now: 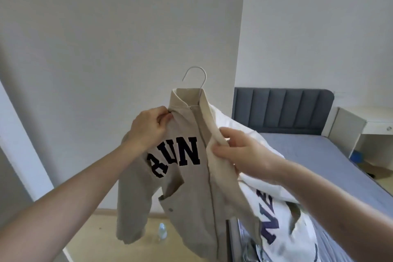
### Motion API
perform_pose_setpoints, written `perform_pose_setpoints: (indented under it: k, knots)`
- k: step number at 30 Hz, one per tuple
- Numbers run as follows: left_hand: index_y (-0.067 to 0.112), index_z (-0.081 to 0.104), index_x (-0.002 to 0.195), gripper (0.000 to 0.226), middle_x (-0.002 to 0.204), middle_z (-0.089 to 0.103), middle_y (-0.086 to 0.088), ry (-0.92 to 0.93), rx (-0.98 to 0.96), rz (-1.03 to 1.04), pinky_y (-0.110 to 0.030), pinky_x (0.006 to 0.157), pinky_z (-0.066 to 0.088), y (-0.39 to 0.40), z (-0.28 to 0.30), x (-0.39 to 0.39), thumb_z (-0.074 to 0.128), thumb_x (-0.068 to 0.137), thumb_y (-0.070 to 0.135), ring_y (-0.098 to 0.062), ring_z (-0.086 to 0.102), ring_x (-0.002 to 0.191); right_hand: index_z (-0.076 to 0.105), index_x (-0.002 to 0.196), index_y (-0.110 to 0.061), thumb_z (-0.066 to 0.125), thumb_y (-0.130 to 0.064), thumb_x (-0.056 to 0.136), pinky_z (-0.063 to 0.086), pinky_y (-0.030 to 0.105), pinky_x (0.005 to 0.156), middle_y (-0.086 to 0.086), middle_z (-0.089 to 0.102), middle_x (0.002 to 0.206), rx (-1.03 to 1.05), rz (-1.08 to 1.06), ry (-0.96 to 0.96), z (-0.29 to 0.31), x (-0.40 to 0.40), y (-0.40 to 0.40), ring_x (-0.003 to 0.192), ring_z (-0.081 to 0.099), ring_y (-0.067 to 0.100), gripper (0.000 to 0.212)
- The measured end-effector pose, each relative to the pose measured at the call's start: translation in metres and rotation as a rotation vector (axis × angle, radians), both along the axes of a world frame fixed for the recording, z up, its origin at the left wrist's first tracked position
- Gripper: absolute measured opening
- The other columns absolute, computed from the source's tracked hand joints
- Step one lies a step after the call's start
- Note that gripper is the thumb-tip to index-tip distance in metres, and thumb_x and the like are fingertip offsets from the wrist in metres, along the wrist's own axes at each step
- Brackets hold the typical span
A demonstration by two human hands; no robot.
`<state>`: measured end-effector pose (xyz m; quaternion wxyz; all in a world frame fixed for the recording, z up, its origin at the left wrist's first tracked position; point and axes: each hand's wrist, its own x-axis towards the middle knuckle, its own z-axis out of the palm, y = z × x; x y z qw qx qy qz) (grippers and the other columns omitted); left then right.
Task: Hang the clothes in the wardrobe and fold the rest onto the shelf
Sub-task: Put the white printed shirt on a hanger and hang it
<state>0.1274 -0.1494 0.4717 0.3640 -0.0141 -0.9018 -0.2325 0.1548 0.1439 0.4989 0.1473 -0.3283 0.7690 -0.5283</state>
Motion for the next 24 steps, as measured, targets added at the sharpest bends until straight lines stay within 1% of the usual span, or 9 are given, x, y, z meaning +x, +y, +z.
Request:
perform_pose_setpoints:
  k: [3,6,8,10,12,16,19,22,24]
  knots:
    - [0.029,0.061,0.077,0.025,0.064,0.058,0.011,0.069,0.092,-0.026,-0.033,0.056,0.043,0.009,0.004,-0.003,0.053,0.097,0.042,-0.009,0.055,0.062,0.056,0.107,-0.014,0.051,-0.018,0.103,0.059,0.033,0.056,0.002,0.073,0.086,0.102,0.03,0.033,-0.035,-0.001,-0.021,0.073,0.074,0.023,0.008]
    - [0.031,0.06,0.074,0.026,0.063,0.058,0.01,0.107,0.134,-0.067,-0.03,0.053,0.04,0.016,0.007,0.0,0.056,0.098,0.04,-0.01,0.053,0.059,0.056,0.113,-0.021,0.05,-0.019,0.103,0.064,0.043,0.066,0.002,0.075,0.098,0.224,-0.014,0.137,-0.053,-0.015,-0.021,0.082,0.074,0.021,0.012]
    - [0.031,0.062,0.076,0.026,0.063,0.059,0.01,0.118,0.096,-0.115,-0.028,0.054,0.041,0.021,0.008,0.006,0.056,0.099,0.04,-0.011,0.055,0.06,0.061,0.112,-0.029,0.055,-0.024,0.101,0.062,0.033,0.069,-0.006,0.075,0.1,0.272,-0.017,0.193,-0.056,-0.023,-0.012,0.087,0.073,0.012,0.014]
    - [0.03,0.062,0.078,0.026,0.065,0.061,0.01,0.134,0.047,-0.142,-0.022,0.055,0.042,0.029,0.009,0.012,0.055,0.099,0.044,-0.012,0.058,0.063,0.067,0.108,-0.035,0.062,-0.028,0.097,0.054,0.016,0.065,-0.017,0.074,0.091,0.286,-0.006,0.27,-0.054,-0.026,0.001,0.084,0.071,0.003,0.014]
    - [0.029,0.062,0.079,0.027,0.067,0.062,0.011,0.143,-0.01,-0.131,-0.017,0.056,0.041,0.036,0.009,0.018,0.053,0.096,0.048,-0.012,0.06,0.066,0.069,0.1,-0.036,0.067,-0.035,0.094,0.05,0.013,0.057,-0.017,0.074,0.084,0.275,-0.032,0.315,-0.048,-0.028,0.017,0.076,0.072,0.004,0.007]
    - [0.027,0.066,0.082,0.024,0.07,0.065,0.011,0.117,-0.083,-0.101,-0.028,0.063,0.048,0.036,0.006,0.028,0.056,0.096,0.043,-0.009,0.06,0.068,0.068,0.081,-0.036,0.073,-0.044,0.088,0.054,0.024,0.06,-0.017,0.072,0.075,0.198,-0.294,0.498,-0.034,-0.039,0.051,0.064,0.069,0.002,0.012]
    - [0.027,0.069,0.082,0.021,0.071,0.066,0.013,0.109,-0.098,-0.1,-0.031,0.063,0.049,0.029,0.002,0.036,0.059,0.097,0.038,-0.007,0.06,0.068,0.063,0.093,-0.043,0.077,-0.047,0.082,0.052,0.022,0.067,-0.023,0.067,0.087,0.163,-0.465,0.607,-0.035,-0.057,0.07,0.082,0.064,-0.001,0.018]
    - [0.026,0.069,0.081,0.023,0.072,0.066,0.012,0.101,-0.097,-0.067,-0.029,0.063,0.048,0.022,-0.002,0.043,0.057,0.096,0.04,-0.009,0.061,0.069,0.059,0.114,-0.045,0.07,-0.054,0.088,0.05,0.024,0.083,-0.028,0.063,0.105,0.294,-0.336,0.525,-0.05,-0.075,0.07,0.1,0.059,-0.004,0.029]
    - [0.028,0.068,0.082,0.027,0.073,0.066,0.013,0.104,-0.085,-0.033,-0.021,0.062,0.045,0.016,-0.006,0.049,0.054,0.095,0.045,-0.008,0.061,0.07,0.065,0.098,-0.042,0.06,-0.055,0.094,0.045,0.018,0.075,-0.027,0.067,0.091,0.336,-0.222,0.476,-0.061,-0.086,0.064,0.086,0.061,-0.006,0.015]
